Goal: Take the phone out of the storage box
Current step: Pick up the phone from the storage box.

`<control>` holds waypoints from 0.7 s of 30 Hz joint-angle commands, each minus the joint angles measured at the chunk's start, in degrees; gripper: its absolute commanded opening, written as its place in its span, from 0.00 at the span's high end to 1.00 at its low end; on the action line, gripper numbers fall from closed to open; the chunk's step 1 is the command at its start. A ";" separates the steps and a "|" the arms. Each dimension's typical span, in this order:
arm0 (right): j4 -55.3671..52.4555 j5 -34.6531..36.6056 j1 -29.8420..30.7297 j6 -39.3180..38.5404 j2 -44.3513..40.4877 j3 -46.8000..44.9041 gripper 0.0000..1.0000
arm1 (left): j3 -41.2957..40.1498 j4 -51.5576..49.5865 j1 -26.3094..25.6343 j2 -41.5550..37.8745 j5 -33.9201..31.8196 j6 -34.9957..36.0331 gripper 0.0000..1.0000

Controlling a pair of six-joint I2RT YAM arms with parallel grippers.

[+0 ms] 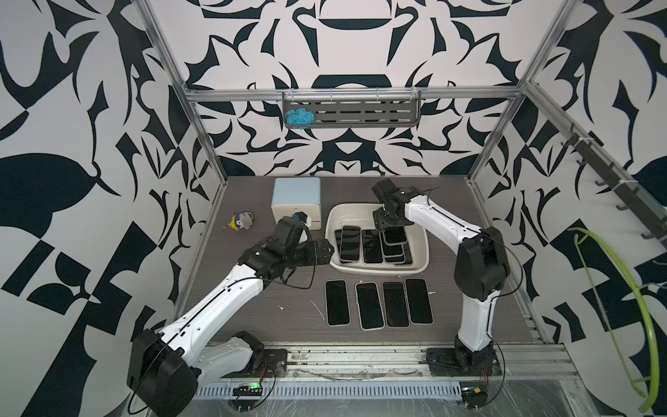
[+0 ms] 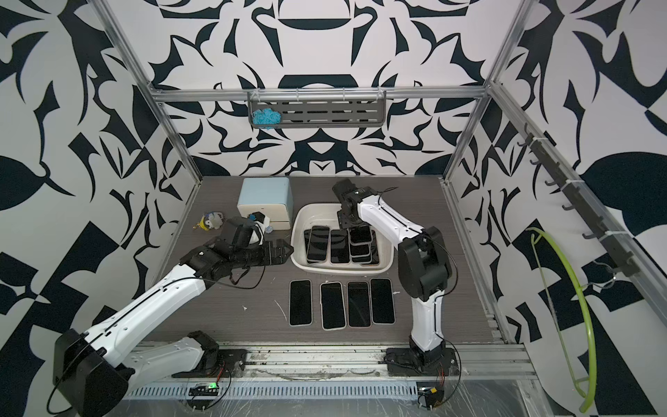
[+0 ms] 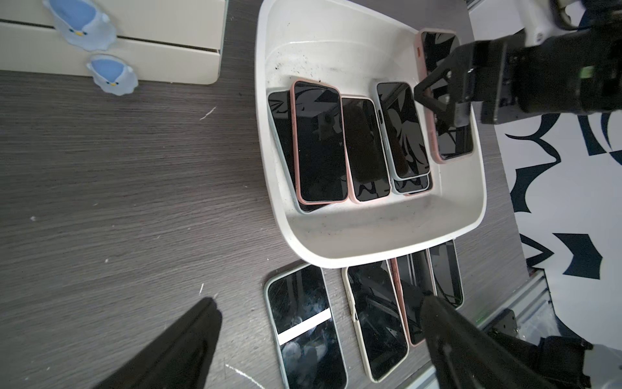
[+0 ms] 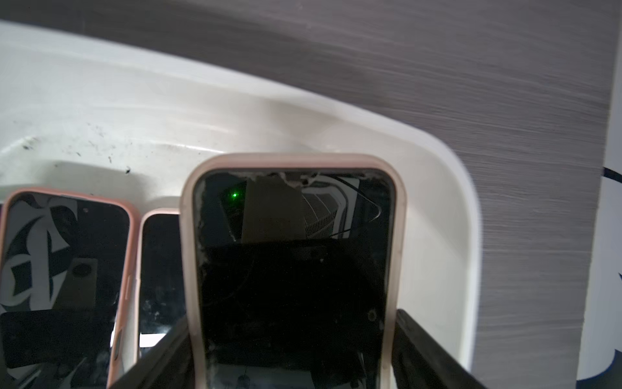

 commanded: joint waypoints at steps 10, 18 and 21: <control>-0.31 -0.46 -16.18 -2.49 -24.01 -16.59 0.23 | 3.43 5.01 0.22 5.23 4.86 -0.35 0.00; 4.65 -5.61 -25.56 -4.48 -25.39 -30.60 0.22 | 2.90 5.95 0.22 4.55 5.45 -0.53 0.00; 6.10 -6.54 -26.02 -6.70 -22.96 -31.89 0.22 | 1.43 5.95 0.28 2.68 4.92 -0.53 0.00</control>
